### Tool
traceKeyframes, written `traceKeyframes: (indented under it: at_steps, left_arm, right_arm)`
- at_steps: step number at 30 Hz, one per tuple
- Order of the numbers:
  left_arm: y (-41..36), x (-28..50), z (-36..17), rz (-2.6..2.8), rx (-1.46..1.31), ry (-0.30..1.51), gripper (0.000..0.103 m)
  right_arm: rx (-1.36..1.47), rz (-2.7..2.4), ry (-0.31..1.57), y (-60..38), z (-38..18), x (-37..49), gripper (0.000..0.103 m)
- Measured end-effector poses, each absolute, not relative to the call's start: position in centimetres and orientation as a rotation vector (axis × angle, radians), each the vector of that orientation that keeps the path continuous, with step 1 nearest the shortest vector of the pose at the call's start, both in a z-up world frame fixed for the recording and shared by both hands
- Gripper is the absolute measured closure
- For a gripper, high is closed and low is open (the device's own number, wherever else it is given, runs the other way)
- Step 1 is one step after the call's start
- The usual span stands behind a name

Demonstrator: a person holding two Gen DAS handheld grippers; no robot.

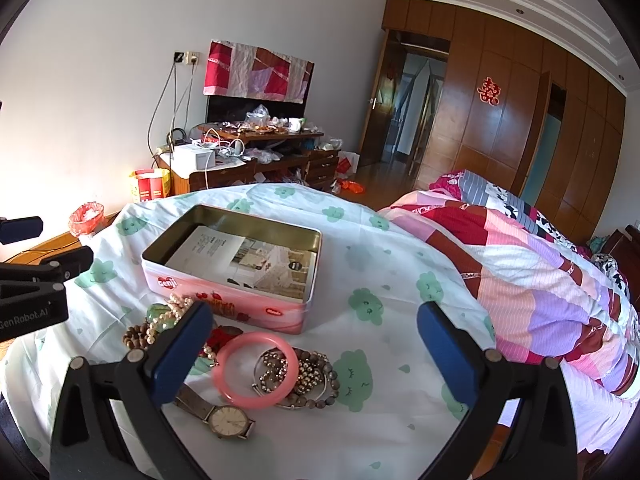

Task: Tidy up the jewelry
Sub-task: 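Move both tools toward the jewelry pile beside the pink tin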

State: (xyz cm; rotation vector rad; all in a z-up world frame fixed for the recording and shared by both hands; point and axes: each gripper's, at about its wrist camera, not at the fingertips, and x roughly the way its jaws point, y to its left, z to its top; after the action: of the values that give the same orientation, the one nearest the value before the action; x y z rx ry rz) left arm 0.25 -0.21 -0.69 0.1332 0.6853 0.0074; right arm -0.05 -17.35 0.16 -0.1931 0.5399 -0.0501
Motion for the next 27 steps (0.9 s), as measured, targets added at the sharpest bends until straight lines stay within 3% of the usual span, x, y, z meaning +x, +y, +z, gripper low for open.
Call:
traceKeyframes:
  at_steps: [27]
  left_arm:
    - [0.1,0.5,-1.1,0.020,0.132,0.698,0.026]
  right_arm:
    - [-0.194,-0.049,0.551,-17.4,-1.0,-0.2,0.000]
